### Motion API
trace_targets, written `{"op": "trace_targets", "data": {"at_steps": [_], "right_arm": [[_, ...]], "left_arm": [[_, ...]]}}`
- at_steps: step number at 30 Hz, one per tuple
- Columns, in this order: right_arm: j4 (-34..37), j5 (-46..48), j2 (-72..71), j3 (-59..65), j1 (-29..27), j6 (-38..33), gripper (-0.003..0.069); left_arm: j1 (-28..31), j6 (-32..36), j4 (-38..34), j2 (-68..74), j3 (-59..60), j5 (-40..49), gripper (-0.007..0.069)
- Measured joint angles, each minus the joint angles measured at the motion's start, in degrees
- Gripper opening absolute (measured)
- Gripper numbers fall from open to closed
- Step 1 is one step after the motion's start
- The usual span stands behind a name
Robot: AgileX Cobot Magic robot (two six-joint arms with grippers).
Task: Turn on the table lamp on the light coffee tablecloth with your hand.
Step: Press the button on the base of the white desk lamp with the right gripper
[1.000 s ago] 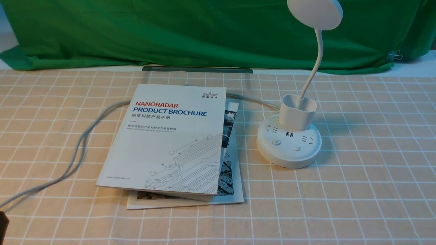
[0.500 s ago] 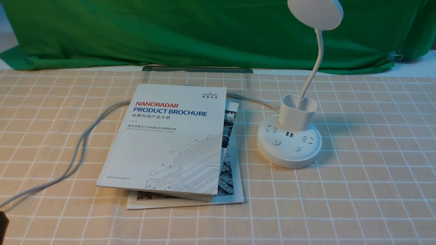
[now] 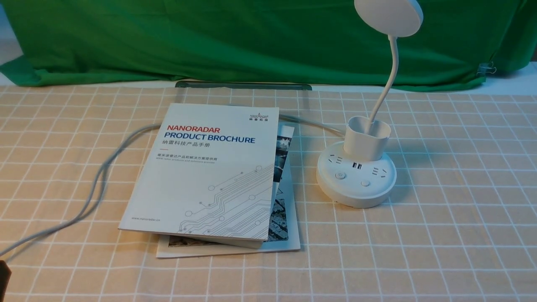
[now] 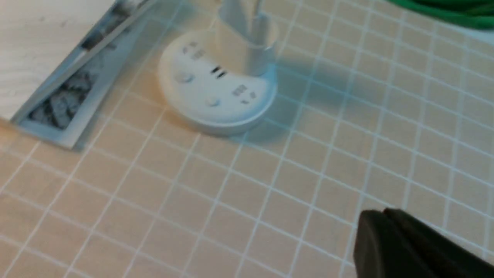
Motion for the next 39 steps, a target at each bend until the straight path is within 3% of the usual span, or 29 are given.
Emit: {"op": "trace_targets", "data": {"at_steps": [5, 9, 24, 39], "right_arm": [[-5.3, 0.75, 13.3, -5.2, 9.64, 0.79, 0.0029], [-7.3, 0.94, 22.9, -10.44, 12.62, 2.27, 0.0029], [-8.32, -10.44, 44.72, -16.2, 13.74, 5.24, 0.0029], [-9.6, -17.17, 49.71, -16.2, 13.74, 7.41, 0.003]], "left_arm": [[0.0, 0.0, 0.0, 0.0, 0.0, 0.0, 0.0021], [0.0, 0.0, 0.0, 0.0, 0.0, 0.0, 0.0021], [0.0, 0.0, 0.02, 0.0, 0.0, 0.0, 0.0021], [0.0, 0.0, 0.02, 0.0, 0.0, 0.0, 0.0021]]}}
